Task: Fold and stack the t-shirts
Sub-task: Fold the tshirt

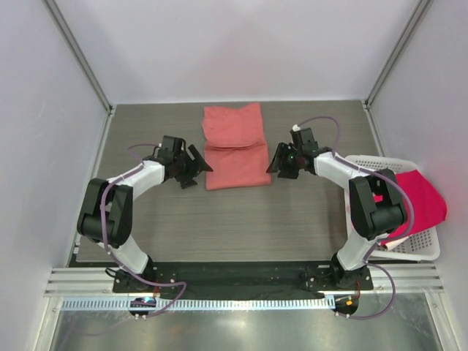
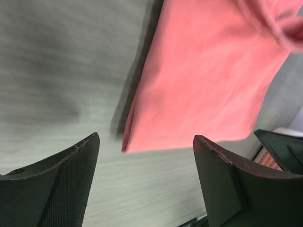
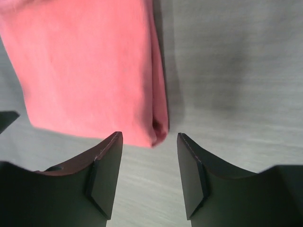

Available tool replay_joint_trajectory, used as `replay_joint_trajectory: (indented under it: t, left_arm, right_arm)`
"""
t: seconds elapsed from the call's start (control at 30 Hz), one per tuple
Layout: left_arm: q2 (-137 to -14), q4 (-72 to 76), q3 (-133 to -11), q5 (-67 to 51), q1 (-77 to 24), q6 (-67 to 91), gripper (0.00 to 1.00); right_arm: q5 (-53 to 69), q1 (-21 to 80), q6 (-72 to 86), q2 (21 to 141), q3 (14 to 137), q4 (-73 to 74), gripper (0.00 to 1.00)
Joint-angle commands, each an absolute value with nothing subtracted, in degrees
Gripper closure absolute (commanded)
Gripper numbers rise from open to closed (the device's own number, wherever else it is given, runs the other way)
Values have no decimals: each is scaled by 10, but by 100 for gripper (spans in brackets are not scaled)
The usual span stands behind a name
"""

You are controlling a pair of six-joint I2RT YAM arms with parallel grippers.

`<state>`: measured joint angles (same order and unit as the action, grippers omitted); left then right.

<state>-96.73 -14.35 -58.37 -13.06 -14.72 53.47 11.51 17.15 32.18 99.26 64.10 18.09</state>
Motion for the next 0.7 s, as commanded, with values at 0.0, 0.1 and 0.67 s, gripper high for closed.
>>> replay_joint_trajectory:
  t: [0.0, 0.1, 0.67]
  left_arm:
    - [-929, -98, -540, -141, -163, 530, 20]
    - [-927, -84, -519, -156, -164, 535, 25]
    - [-975, -40, -482, -171, -176, 557, 48]
  right_arm:
    - [194, 175, 337, 955, 577, 83, 44]
    - [212, 175, 338, 961, 555, 66, 41]
    - [185, 176, 356, 1054, 555, 43, 66]
